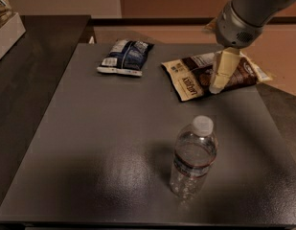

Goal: Move brown chip bag near water bottle

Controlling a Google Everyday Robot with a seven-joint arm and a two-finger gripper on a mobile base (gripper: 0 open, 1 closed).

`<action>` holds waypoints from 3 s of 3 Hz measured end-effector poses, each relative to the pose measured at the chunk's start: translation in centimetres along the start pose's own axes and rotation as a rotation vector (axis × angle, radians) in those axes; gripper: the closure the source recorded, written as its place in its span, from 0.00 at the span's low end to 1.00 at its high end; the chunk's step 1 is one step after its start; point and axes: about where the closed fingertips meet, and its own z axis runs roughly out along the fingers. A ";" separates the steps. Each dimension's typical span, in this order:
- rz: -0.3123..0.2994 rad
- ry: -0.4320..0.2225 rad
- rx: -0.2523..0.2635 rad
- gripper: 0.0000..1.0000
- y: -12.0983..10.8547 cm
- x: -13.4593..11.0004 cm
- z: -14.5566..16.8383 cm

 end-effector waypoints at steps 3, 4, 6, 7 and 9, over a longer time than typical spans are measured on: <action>-0.029 0.138 -0.074 0.00 -4.4 2.1 7.4; -0.038 0.173 -0.107 0.00 -4.9 2.9 8.9; -0.057 0.207 -0.138 0.41 -5.3 3.4 10.1; -0.063 0.212 -0.137 0.64 -5.4 3.5 9.9; -0.063 0.210 -0.134 1.00 -5.5 3.4 9.6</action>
Offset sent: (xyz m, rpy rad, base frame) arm 0.0773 -0.0037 -0.0652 -0.1664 0.0569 -0.0102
